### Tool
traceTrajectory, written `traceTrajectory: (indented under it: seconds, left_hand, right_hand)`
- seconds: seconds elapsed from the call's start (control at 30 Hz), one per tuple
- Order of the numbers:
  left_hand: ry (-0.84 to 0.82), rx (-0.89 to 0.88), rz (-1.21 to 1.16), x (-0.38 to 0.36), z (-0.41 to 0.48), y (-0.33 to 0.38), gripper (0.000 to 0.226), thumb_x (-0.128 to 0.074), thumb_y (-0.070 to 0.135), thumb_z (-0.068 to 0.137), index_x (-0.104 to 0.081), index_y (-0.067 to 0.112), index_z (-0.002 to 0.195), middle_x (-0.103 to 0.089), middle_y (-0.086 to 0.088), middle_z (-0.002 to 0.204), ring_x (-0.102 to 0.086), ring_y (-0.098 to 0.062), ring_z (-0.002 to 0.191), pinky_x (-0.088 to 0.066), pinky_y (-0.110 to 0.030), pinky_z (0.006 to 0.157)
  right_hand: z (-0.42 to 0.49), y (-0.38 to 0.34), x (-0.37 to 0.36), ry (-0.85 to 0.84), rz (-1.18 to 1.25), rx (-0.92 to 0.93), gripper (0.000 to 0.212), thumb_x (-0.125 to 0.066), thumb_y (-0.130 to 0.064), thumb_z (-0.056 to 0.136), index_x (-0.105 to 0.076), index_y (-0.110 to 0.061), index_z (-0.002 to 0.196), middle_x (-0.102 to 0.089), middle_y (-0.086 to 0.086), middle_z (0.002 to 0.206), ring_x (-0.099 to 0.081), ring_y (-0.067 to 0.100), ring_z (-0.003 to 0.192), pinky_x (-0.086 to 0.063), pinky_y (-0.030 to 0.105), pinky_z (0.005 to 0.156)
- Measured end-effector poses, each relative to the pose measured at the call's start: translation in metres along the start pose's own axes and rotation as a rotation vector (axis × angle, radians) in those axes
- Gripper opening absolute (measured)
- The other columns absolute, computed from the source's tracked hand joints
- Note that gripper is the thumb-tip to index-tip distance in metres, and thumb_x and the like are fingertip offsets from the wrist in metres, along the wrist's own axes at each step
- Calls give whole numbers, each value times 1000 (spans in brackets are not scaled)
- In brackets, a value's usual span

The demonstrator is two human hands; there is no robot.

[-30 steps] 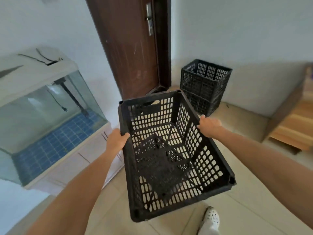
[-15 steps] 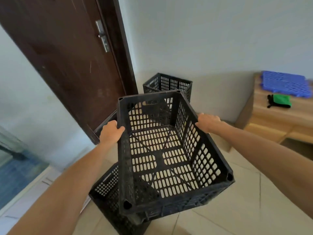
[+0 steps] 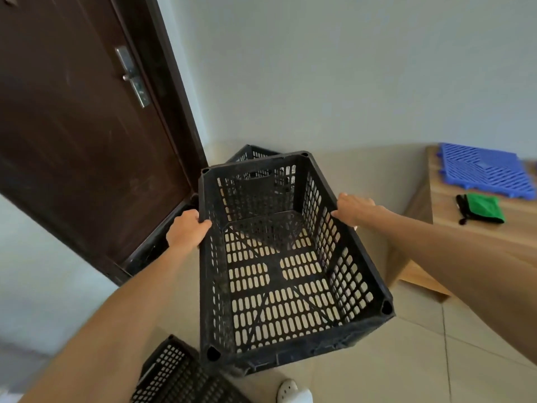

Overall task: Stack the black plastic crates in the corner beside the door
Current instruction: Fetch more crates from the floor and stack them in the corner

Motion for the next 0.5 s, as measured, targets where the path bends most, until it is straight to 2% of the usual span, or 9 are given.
traceTrajectory:
  seconds: [0.1, 0.23, 0.3, 0.4, 0.5]
  left_hand:
    - [22, -16, 14, 6, 44, 29, 24, -60, 40, 92, -57, 22, 77, -61, 2, 71, -57, -14, 61, -43, -30, 60]
    - [25, -51, 54, 5, 94, 62, 27, -60, 43, 91, -60, 16, 86, -66, -5, 87, -64, -29, 85, -51, -39, 76]
    - [41, -59, 82, -1, 119, 76, 30, -60, 44, 91, -59, 15, 86, -66, -7, 88, -65, -32, 87, -53, -41, 79]
    - [77, -71, 113, -14, 157, 99, 30, -59, 44, 91, -56, 17, 80, -66, -6, 82, -65, -31, 82, -52, -39, 73]
    - [76, -61, 108, -29, 196, 123, 31, -59, 44, 90, -51, 19, 73, -64, -4, 77, -63, -29, 77, -45, -35, 66]
  right_hand:
    - [47, 4, 21, 35, -11, -25, 41, -49, -42, 96, -50, -7, 117, -54, 3, 91, -57, 20, 82, -43, 32, 67]
    - [98, 15, 36, 34, -6, -51, 44, -50, -43, 96, -48, -6, 121, -58, 8, 104, -57, 23, 90, -46, 38, 76]
    - [126, 21, 38, 25, -9, -56, 46, -49, -43, 96, -47, -6, 123, -58, 8, 107, -56, 23, 89, -49, 39, 80]
    - [169, 35, 37, 7, -10, -55, 48, -48, -43, 97, -47, -4, 124, -55, 9, 108, -56, 23, 90, -47, 37, 78]
    - [219, 49, 41, -27, 8, -23, 48, -47, -42, 97, -46, -2, 124, -48, 5, 98, -54, 22, 88, -45, 35, 77]
Point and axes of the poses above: each hand's wrist, its own z-axis towards the middle knuckle, its own x-axis out of the back of the hand, y = z × x, the point moved 2 cm from there along z, towards the middle knuckle
